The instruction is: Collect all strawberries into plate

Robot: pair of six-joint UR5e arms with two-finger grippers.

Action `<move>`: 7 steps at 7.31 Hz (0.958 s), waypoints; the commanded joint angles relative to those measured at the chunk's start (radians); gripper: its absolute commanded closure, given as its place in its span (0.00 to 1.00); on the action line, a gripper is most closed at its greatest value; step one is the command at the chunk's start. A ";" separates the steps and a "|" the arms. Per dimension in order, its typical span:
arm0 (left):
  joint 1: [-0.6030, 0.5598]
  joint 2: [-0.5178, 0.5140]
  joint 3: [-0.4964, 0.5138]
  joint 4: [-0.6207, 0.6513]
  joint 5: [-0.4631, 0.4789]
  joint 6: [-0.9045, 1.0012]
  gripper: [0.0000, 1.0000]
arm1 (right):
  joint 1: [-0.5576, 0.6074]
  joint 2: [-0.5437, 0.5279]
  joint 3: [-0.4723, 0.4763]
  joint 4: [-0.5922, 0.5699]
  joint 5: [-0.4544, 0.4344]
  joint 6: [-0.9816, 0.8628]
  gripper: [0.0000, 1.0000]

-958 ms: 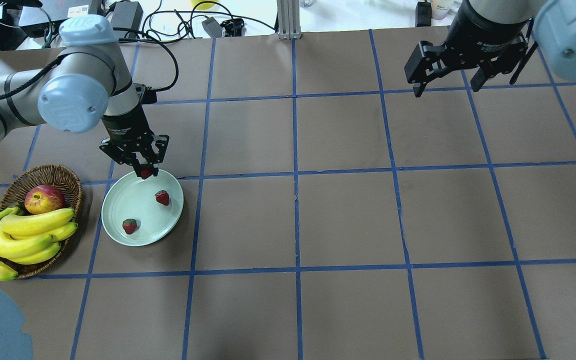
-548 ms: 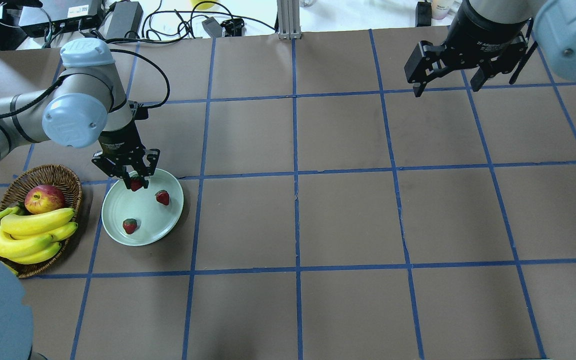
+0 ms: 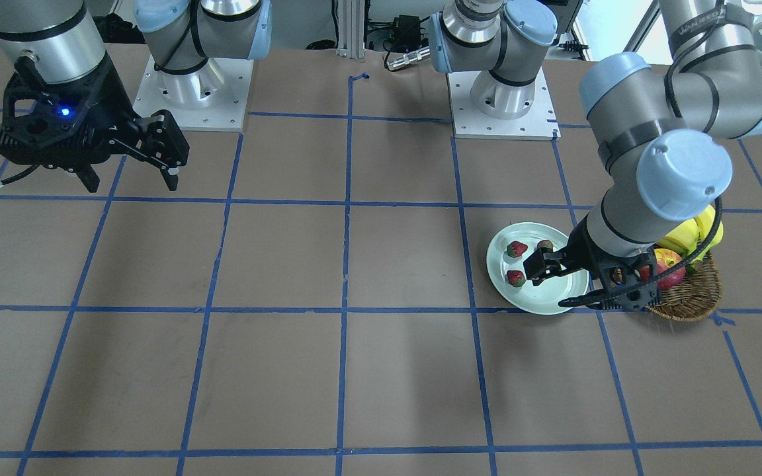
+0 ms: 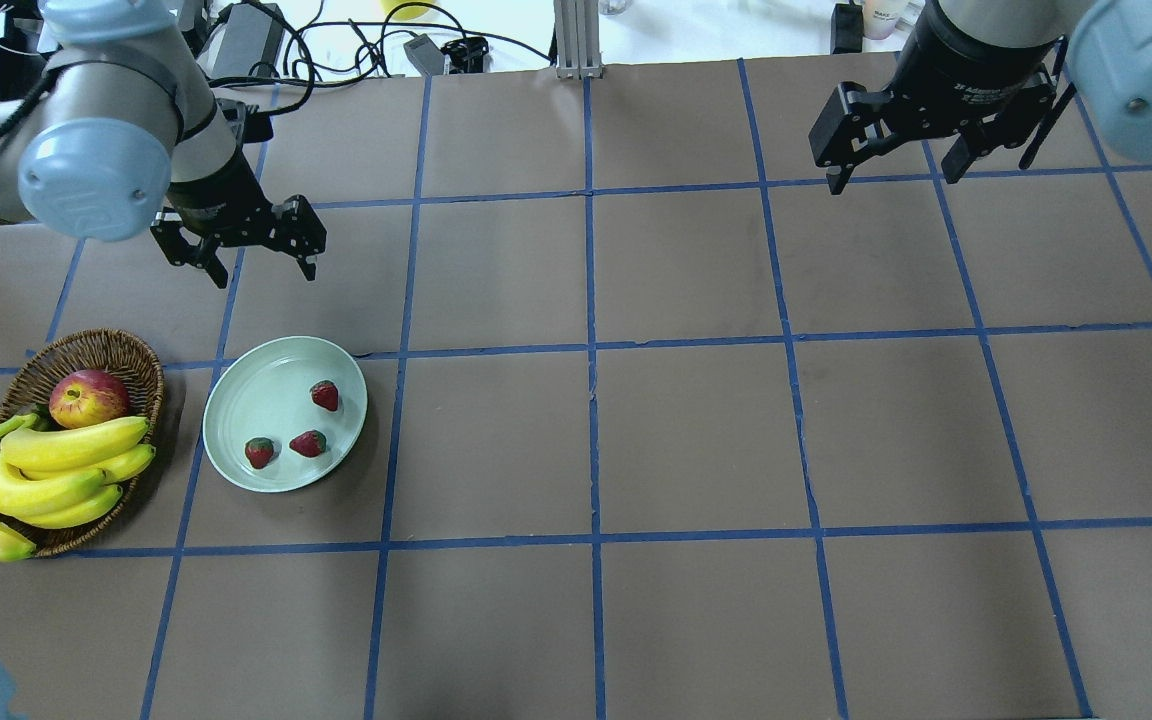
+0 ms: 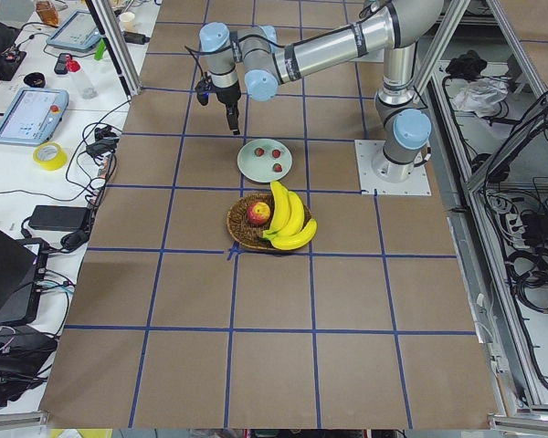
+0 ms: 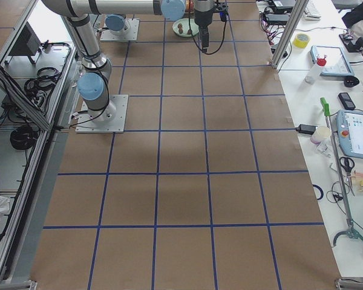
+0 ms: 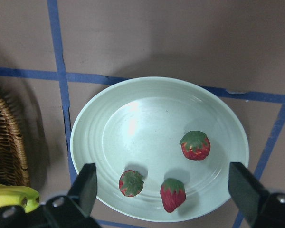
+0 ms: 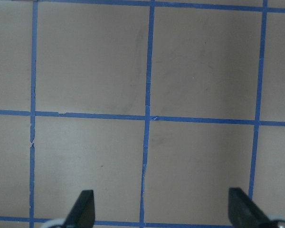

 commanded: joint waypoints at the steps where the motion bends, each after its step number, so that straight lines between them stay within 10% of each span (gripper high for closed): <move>1: -0.031 0.103 0.088 -0.152 0.005 -0.001 0.00 | 0.000 0.000 0.000 0.000 0.001 0.000 0.00; 7: -0.106 0.201 0.147 -0.282 -0.073 -0.046 0.00 | 0.000 0.000 0.000 0.000 0.001 0.000 0.00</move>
